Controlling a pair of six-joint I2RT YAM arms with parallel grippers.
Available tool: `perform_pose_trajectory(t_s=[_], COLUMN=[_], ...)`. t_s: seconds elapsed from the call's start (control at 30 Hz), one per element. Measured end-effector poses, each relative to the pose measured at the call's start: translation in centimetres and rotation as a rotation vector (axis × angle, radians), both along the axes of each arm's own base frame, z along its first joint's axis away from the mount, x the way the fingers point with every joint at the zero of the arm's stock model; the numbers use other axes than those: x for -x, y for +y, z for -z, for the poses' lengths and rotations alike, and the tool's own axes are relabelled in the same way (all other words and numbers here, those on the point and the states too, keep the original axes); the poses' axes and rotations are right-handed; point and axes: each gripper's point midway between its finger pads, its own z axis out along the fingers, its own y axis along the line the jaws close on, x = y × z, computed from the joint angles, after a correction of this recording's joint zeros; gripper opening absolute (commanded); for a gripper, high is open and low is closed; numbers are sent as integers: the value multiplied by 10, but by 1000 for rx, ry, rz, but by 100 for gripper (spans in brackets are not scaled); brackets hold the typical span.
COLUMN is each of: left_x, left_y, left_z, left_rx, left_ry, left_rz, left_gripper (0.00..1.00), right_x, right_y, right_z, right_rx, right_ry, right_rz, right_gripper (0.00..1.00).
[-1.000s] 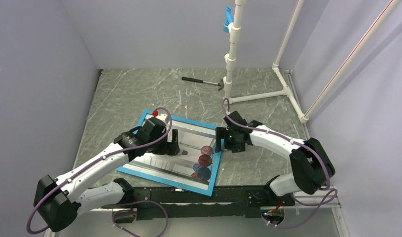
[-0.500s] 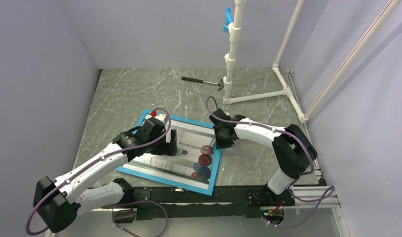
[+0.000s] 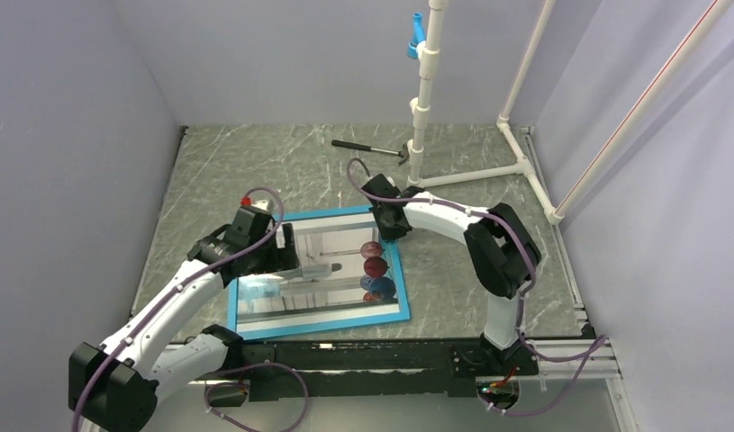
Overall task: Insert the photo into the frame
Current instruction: Adjust the photo frame at the center of the board.
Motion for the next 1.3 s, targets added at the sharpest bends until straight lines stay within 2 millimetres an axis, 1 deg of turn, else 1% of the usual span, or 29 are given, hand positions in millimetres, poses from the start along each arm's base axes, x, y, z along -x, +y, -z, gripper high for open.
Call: perform_pose_trajectory(t_s=[0.03,0.07,0.13,0.17,0.2,0.27,0.3,0.33,0.4,0.47,0.53,0.6,0.67,0.7,0.73,0.77,0.83,0.9,0.93,1.0,1.07,1.17,1.23,1.3], left_x=[-1,-4,-7,-8,-9,-11,-12,-12,-13,-14,-14,-11,-7,-4,-3,-1,-1,0,0,0,1,1,-1,-4], left_y=[6,17,33,41,48,60,65,70,80,89,97,102,102,102,102,100,97,96,96,96,96,93,88,84], left_z=[3,7,16,20,24,31,35,39,46,52,61,70,78,81,83,84,87,89,90,91,92,92,93,92], left_rx=[-1,-1,-7,-10,-15,-25,-30,-34,-41,-42,-39,-35,-24,-18,-13,-5,13,20,23,25,30,54,84,114], left_ry=[9,25,54,70,86,121,138,155,187,211,233,255,277,284,290,295,297,295,294,288,275,258,247,237], left_rz=[-24,-66,-136,-167,-198,-253,-274,-297,-342,-381,-420,-443,-452,-453,-454,-452,-446,-442,-445,-447,-448,-442,-438,-434], left_gripper=[99,99,99,99,99,99,99,99,99,99,99,99,99,99,99,96,93,89,87,81,74,65,61,58], right_x=[-7,-16,-36,-43,-54,-72,-82,-89,-100,-104,-101,-88,-68,-52,-40,-24,-2,22,31,51,75,103,114,120], right_y=[1,3,6,8,11,15,16,16,12,7,0,-8,-18,-23,-29,-35,-46,-56,-59,-61,-58,-55,-51,-47], right_z=[0,-1,-2,-3,-4,-5,-7,-8,-15,-19,-23,-25,-27,-27,-29,-30,-30,-24,-21,-13,-5,-3,-7,-10], right_rx=[16,33,62,70,77,74,72,68,62,57,48,24,-11,-47,-70,-118,-186,-261,-283,-328,-370,-424,-464,-494], right_ry=[-15,-33,-66,-78,-88,-106,-117,-125,-139,-144,-137,-112,-75,-44,-20,9,57,118,143,200,262,318,336,342], right_rz=[-15,-29,-48,-53,-56,-49,-46,-35,-17,0,19,36,53,63,74,91,128,175,193,217,225,232,230,224], right_gripper=[0,0,4,10,23,52,61,68,73,74,74,74,74,74,74,74,74,74,74,74,74,74,74,74])
